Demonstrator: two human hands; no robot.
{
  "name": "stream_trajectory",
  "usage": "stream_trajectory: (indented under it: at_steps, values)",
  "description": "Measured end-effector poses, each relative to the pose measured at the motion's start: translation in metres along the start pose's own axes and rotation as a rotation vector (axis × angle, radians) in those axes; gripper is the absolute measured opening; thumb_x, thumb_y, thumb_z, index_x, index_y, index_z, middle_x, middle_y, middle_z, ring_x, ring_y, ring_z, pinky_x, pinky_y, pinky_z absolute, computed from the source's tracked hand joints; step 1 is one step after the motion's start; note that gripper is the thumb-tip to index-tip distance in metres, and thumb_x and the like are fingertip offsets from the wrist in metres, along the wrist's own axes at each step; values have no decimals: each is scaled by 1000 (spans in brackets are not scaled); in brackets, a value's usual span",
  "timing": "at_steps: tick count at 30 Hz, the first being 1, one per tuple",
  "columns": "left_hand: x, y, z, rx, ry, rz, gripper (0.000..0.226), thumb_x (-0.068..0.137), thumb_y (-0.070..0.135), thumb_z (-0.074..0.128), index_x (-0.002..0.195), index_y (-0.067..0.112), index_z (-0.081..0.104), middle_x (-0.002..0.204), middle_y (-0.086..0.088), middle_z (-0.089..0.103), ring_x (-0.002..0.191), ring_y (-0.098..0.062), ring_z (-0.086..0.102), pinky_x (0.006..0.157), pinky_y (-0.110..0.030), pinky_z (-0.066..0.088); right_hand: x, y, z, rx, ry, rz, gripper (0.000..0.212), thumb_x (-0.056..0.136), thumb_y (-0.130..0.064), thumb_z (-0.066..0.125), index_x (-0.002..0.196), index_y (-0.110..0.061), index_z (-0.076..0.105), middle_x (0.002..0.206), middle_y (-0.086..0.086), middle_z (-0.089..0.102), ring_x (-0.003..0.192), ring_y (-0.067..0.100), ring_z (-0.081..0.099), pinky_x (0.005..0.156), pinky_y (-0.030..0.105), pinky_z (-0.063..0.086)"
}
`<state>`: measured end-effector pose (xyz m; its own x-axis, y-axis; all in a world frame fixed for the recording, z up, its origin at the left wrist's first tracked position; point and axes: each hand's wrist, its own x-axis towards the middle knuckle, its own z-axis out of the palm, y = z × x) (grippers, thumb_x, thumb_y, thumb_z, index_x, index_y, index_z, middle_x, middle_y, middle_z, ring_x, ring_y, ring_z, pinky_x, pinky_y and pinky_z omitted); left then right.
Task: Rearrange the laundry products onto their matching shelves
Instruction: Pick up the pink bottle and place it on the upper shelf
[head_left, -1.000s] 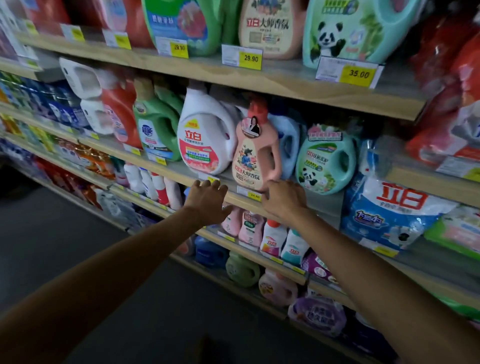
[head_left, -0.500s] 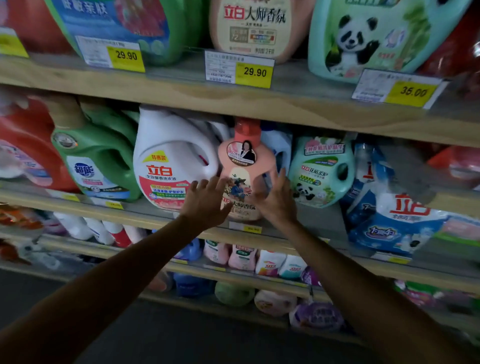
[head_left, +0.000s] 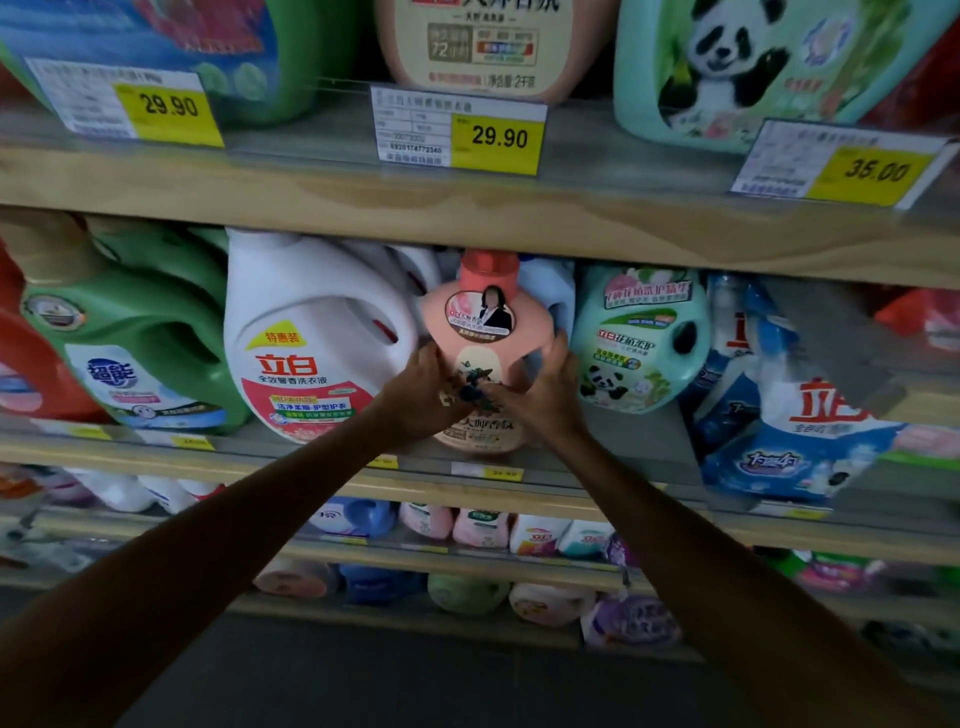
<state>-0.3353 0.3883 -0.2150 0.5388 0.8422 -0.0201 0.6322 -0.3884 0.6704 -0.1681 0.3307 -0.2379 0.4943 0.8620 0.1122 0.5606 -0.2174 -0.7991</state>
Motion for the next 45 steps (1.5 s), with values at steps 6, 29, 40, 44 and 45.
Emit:
stream_trajectory:
  at_steps: [6, 29, 40, 44, 45]
  values:
    - [-17, 4, 13, 132, 94, 30, 63, 84, 40, 65, 132, 9, 37, 134, -11, 47, 116, -27, 55, 86, -38, 51, 17, 22, -14, 47, -140, -23, 130, 46, -66, 78, 149, -29, 8, 147, 11, 33, 136, 29, 37, 105, 51, 43]
    - [11, -19, 22, -398, -33, 74, 95, 51, 48, 88, 130, 11, 48, 117, 5, 66, 111, -1, 60, 96, -25, 51, -10, 29, -17, 260, -103, 55, 92, 40, -48, 89, 113, -25, 39, 124, 5, 59, 116, 21, 57, 95, 50, 52]
    - [-44, -15, 14, -427, 41, 142, 53, 62, 14, 87, 110, 12, 66, 102, 4, 72, 90, 4, 66, 86, -18, 53, -67, -12, -38, 229, -56, -68, 63, 51, -11, 91, 93, -29, 48, 104, 10, 67, 97, 24, 64, 86, 48, 53]
    - [-63, 3, -6, -435, 61, 195, 67, 57, 33, 88, 116, 19, 62, 109, 6, 71, 102, -6, 66, 95, -37, 53, -84, -33, -55, 253, -58, -113, 64, 45, -27, 88, 95, -30, 49, 109, 6, 66, 105, 23, 63, 91, 42, 53]
    - [-68, 7, -10, -439, 75, 195, 78, 55, 38, 88, 123, 18, 56, 111, 8, 70, 105, -5, 65, 96, -36, 52, -89, -38, -60, 273, -63, -116, 66, 47, -23, 90, 99, -28, 49, 110, 5, 65, 108, 21, 62, 94, 39, 52]
